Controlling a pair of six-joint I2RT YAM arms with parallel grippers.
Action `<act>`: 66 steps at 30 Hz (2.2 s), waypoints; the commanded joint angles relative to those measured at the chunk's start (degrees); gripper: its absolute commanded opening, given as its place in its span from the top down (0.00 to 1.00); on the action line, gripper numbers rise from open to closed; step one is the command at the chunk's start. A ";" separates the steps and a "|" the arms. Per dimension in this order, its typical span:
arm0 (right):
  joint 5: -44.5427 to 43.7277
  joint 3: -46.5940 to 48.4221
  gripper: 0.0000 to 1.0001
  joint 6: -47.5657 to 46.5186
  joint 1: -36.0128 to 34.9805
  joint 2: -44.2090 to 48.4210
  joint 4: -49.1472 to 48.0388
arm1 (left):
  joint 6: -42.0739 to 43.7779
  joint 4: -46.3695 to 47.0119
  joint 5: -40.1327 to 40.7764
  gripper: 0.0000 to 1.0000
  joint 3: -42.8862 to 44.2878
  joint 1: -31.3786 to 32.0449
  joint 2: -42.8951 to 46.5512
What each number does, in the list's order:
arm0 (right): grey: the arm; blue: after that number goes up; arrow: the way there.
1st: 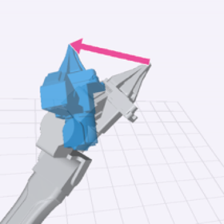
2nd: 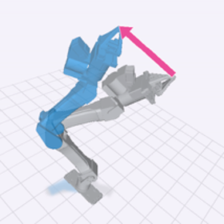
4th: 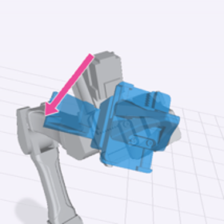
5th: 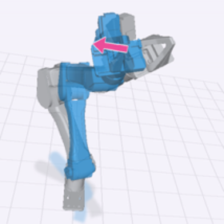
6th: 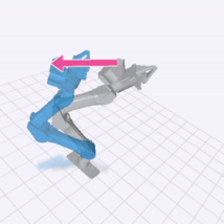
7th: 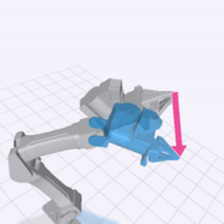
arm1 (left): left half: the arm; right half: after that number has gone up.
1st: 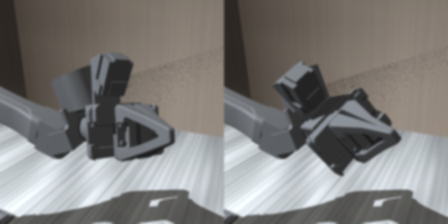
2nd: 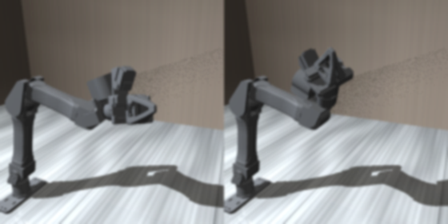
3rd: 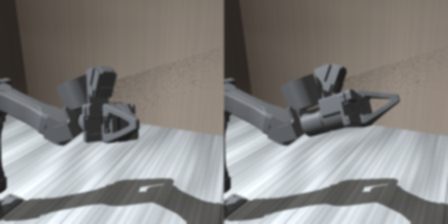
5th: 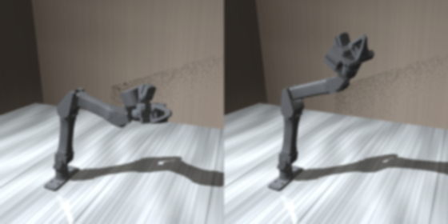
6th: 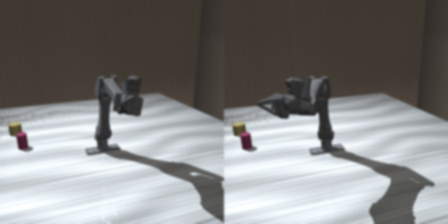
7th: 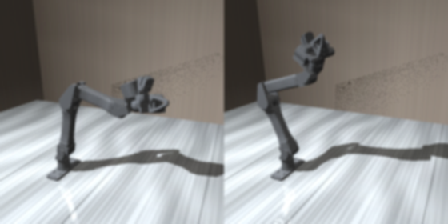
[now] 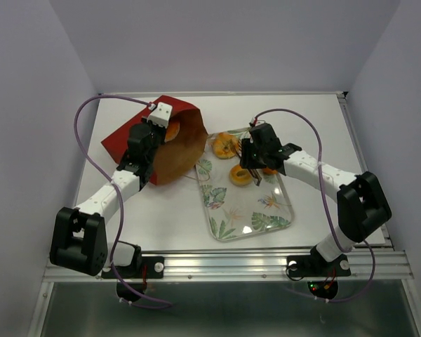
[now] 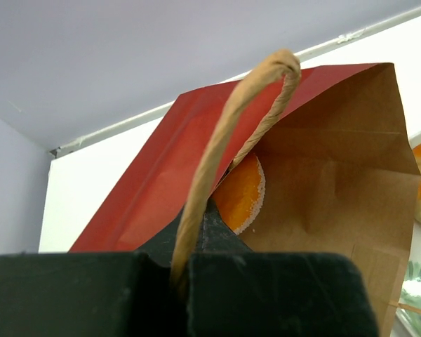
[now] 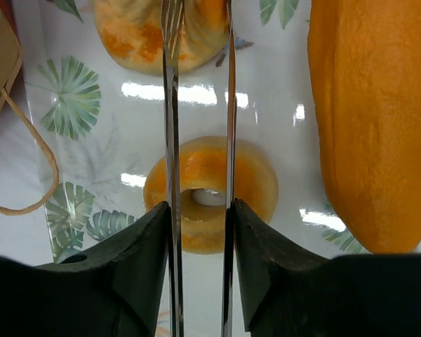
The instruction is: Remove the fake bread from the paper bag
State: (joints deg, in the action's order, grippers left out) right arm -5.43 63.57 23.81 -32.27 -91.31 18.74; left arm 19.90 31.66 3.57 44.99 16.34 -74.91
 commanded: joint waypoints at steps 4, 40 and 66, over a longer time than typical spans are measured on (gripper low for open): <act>-1.60 3.75 0.48 -0.61 0.37 2.27 -3.98 | -7.59 2.27 5.30 1.00 1.32 2.03 2.49; 24.33 12.09 0.43 12.56 -6.14 -3.58 -14.60 | -9.09 -2.83 20.51 1.00 4.84 9.50 -0.23; 13.87 36.10 0.37 23.21 -9.39 -29.89 -8.90 | -9.53 -2.74 20.07 1.00 4.23 9.94 1.61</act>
State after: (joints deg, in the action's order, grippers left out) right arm 11.70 96.05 45.08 -40.93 -120.05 8.78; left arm 11.60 26.02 22.94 48.88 25.76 -75.88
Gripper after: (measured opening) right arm 0.625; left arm 0.030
